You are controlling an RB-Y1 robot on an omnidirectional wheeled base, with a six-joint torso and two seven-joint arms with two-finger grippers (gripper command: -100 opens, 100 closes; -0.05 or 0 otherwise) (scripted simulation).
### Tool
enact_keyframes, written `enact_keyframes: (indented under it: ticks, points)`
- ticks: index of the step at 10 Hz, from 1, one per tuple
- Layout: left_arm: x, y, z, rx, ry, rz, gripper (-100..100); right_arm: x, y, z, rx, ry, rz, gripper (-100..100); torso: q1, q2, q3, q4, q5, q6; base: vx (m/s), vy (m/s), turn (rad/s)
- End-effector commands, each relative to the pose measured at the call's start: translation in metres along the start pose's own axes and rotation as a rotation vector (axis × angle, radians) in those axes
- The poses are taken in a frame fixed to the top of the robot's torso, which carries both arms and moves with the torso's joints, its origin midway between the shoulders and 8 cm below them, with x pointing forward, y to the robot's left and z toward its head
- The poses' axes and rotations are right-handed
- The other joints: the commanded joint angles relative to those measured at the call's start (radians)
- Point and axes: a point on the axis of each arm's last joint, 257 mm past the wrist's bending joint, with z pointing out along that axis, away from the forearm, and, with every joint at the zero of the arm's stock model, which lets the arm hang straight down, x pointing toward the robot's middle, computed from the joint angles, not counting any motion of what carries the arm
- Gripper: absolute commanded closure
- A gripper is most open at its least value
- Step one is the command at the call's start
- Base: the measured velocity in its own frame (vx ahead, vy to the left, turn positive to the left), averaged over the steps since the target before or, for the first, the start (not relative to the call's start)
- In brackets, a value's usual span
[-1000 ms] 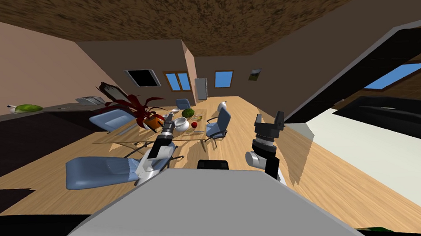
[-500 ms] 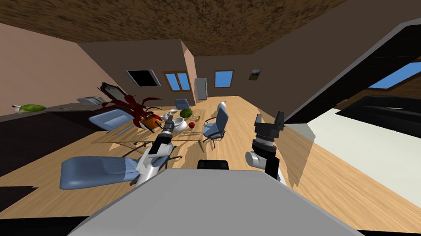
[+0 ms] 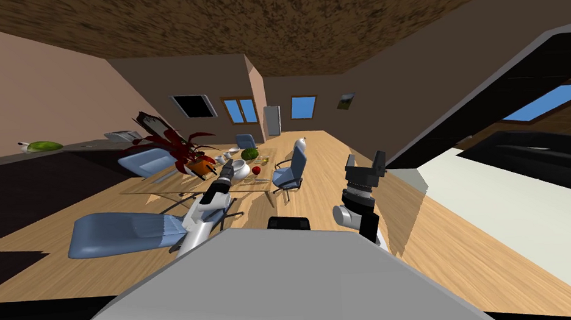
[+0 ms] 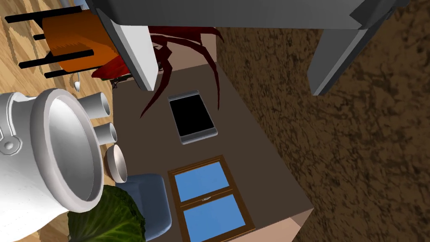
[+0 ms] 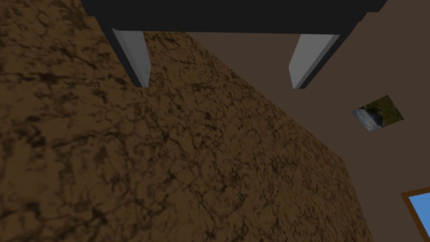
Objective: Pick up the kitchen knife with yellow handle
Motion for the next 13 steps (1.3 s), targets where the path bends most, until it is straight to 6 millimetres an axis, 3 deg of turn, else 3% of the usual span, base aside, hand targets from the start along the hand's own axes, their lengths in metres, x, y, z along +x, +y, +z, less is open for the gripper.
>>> enact_keyframes:
  ticks: [1, 7, 9, 13]
  points:
    - [-0.01, 0.017, 0.012, -0.056, -0.012, 0.005, -100, 0.0, 0.0, 0.0, 0.0, 0.0, 0.0, 0, 0.0, 0.0, 0.0, 0.0, 0.0, 0.0, 0.023, -0.119, 0.004]
    - [-0.035, 0.096, 0.022, -0.305, -0.035, 0.004, -100, 0.0, 0.0, 0.0, 0.0, 0.0, 0.0, 0, 0.002, -0.001, 0.0, 0.0, 0.0, 0.0, 0.034, -0.095, -0.011]
    - [-0.033, 0.105, 0.019, -0.341, -0.03, 0.002, -100, 0.0, 0.0, 0.0, 0.0, 0.0, 0.0, 0, 0.001, -0.001, 0.0, 0.0, 0.0, 0.0, 0.025, -0.052, -0.004]
    - [-0.046, 0.154, 0.014, -0.507, -0.039, -0.011, -100, 0.0, 0.0, 0.0, 0.0, 0.0, 0.0, 0, 0.003, 0.0, 0.0, 0.0, 0.001, 0.0, 0.029, -0.049, -0.035]
